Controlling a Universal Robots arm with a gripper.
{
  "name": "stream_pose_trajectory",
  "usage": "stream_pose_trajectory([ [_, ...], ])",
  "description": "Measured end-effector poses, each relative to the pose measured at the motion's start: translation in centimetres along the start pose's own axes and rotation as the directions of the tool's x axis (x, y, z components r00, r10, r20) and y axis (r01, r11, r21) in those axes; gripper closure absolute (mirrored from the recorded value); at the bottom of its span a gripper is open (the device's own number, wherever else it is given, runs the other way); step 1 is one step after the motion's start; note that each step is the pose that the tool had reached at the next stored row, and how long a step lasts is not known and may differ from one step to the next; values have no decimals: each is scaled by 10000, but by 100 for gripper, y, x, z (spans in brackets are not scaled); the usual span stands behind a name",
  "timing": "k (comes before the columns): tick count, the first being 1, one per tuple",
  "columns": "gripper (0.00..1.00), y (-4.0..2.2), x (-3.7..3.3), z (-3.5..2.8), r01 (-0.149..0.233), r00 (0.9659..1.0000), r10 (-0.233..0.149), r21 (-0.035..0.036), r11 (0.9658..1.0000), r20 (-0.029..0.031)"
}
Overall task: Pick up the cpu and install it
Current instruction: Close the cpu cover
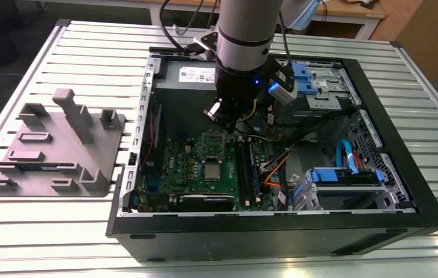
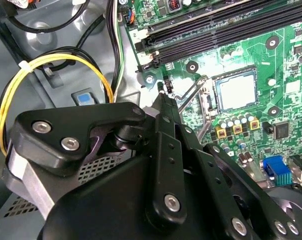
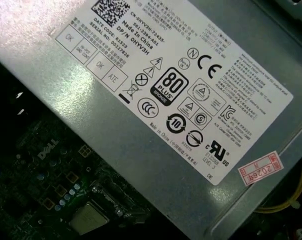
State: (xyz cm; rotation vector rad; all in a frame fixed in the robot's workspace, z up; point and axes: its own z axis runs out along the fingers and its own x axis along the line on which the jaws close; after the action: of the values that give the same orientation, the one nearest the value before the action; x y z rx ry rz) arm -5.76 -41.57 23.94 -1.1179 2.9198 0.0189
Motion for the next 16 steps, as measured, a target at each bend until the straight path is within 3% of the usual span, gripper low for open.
stream_pose_trajectory([
  [16,90,-19,17,-33,116,9999,-116,-2,9999,-1],
])
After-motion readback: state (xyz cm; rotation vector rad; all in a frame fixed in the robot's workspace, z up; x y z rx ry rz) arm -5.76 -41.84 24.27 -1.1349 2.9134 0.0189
